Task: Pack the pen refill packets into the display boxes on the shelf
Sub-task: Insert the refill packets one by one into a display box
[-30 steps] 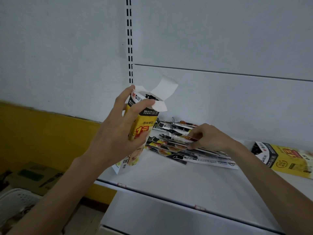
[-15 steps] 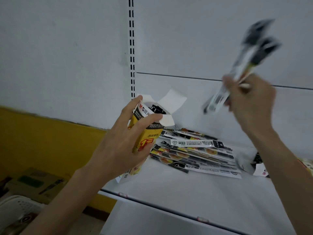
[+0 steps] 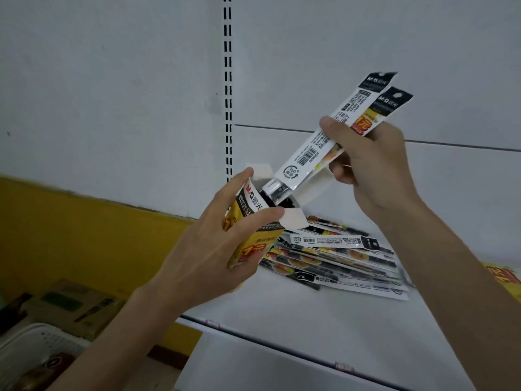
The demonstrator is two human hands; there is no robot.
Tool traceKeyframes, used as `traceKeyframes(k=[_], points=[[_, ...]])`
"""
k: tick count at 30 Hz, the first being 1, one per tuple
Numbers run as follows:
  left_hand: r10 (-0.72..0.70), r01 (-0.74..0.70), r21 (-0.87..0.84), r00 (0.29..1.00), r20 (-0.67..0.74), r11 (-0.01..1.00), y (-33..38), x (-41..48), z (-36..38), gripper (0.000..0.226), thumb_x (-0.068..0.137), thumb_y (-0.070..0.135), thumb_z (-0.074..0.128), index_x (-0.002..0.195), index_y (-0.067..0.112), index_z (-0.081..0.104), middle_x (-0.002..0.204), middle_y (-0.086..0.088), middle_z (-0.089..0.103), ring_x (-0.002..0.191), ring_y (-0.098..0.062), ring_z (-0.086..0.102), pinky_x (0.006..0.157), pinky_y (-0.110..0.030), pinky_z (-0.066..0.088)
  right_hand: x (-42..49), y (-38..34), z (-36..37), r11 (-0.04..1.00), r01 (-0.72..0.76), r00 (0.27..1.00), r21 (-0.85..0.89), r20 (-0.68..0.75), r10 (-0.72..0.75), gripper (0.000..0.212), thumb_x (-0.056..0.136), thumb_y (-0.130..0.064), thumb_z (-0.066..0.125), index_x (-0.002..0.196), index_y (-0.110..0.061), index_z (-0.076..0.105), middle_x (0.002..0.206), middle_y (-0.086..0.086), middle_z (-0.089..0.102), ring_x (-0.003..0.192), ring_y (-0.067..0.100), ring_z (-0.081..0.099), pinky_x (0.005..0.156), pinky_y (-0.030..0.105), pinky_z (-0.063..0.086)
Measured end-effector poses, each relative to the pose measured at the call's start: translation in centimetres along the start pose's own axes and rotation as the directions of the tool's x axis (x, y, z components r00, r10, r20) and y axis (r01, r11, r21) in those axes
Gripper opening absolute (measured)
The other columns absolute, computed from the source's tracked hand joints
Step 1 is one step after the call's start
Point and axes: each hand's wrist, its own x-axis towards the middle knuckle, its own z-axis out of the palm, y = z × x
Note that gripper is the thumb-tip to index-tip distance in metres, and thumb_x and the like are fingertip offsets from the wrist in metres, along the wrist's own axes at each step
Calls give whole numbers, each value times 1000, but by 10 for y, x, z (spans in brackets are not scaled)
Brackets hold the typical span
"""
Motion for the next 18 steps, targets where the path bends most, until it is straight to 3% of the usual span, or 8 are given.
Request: traceKeyframes(k=[4, 7, 10, 14, 18], points=[[-4, 4, 43, 1000, 15, 999, 5, 2, 2, 65, 74, 31, 64, 128, 41, 27, 146, -6, 17, 113, -31, 52, 64, -24, 54, -6, 8, 9, 975, 97, 995, -197, -16, -102, 14, 81, -25, 70, 75, -13, 65, 71, -4, 70, 56, 8, 63, 55, 19, 50], [-31, 31, 66, 999, 9, 997, 6, 4, 3, 68, 73, 27, 73, 127, 38, 34, 147, -5, 17, 111, -32, 54, 65, -20, 47, -24, 12, 19, 867, 221, 975, -446, 79, -208, 18, 76, -32, 73, 75, -15, 68, 72, -4, 70, 64, 12, 66, 56, 21, 51], [-51, 51, 61, 999, -9, 997, 5, 4, 2, 66, 76, 30, 69, 129, 38, 31, 147, -4, 16, 113, -33, 52, 66, -20, 45, -26, 4, 17, 859, 226, 974, -459, 136, -183, 23, 72, -35, 75, 78, -13, 70, 75, -1, 72, 67, 16, 66, 60, 30, 52], [-47, 48, 61, 999, -9, 997, 7, 6, 2, 64, 75, 31, 65, 129, 37, 31, 146, -5, 18, 108, -34, 56, 63, -21, 48, -23, 1, 17, 901, 224, 974, -371, 54, -220, 21, 71, -32, 77, 74, -13, 68, 73, -6, 70, 65, 11, 65, 62, 25, 53], [-60, 60, 68, 998, 3, 996, 10, 8, 3, 73, 69, 22, 76, 129, 33, 35, 146, -6, 18, 105, -32, 57, 66, -19, 44, -26, 12, 27, 799, 185, 977, -572, 196, -85, 22, 72, -37, 75, 73, -16, 68, 70, -6, 70, 63, 11, 67, 61, 34, 56]])
